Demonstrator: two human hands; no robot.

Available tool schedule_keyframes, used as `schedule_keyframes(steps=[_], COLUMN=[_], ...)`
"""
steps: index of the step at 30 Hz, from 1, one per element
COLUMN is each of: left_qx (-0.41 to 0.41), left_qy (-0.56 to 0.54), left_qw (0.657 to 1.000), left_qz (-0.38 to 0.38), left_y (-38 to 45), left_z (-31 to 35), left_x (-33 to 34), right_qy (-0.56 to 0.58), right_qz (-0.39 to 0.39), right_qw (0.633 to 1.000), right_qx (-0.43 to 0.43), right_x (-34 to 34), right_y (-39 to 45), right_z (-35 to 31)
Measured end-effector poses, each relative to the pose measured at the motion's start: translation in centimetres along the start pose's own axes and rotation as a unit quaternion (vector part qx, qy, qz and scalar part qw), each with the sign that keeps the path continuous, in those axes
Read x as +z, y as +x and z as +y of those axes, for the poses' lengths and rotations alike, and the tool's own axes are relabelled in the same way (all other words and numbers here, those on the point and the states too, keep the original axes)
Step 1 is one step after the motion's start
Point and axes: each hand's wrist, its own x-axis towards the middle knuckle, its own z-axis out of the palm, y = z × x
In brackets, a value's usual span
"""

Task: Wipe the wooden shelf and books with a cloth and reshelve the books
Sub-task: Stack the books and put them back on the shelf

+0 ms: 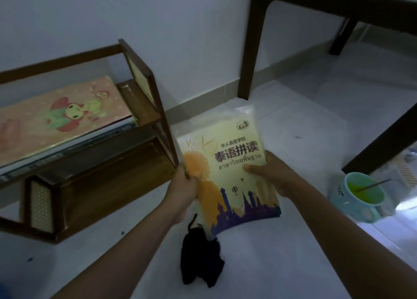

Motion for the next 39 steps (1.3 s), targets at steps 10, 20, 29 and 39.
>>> schedule_keyframes(steps=[10,20,29,39], left_qx=[0.233,0.179,0.142,0.088], left_qy=[0.146,0.122,0.089,0.142], left_qw=[0.956,0.949,0.961,0.965], left_qz=[0.098,0.228,0.219,0.204], left_y=[-13.0,-20.3,-19.9,-19.8], left_z=[3.4,-7.7,-14.1,-14.2], left_x=[-14.5,-22.5,-22.3,-23.0], right_qy=[0.022,-0.042,-0.132,-0.185], right_qz=[-0.083,-0.127,-0.156,-0.154], right_qw=[0.984,0.985,0.973,0.966], right_qx=[-0.154,-0.111,-0.105,-0.097], right_x=[14.4,26.2,26.0,25.7], right_y=[-6.0,-8.7,-8.3,-7.1], right_z=[-6.3,2.6,5.8,5.8])
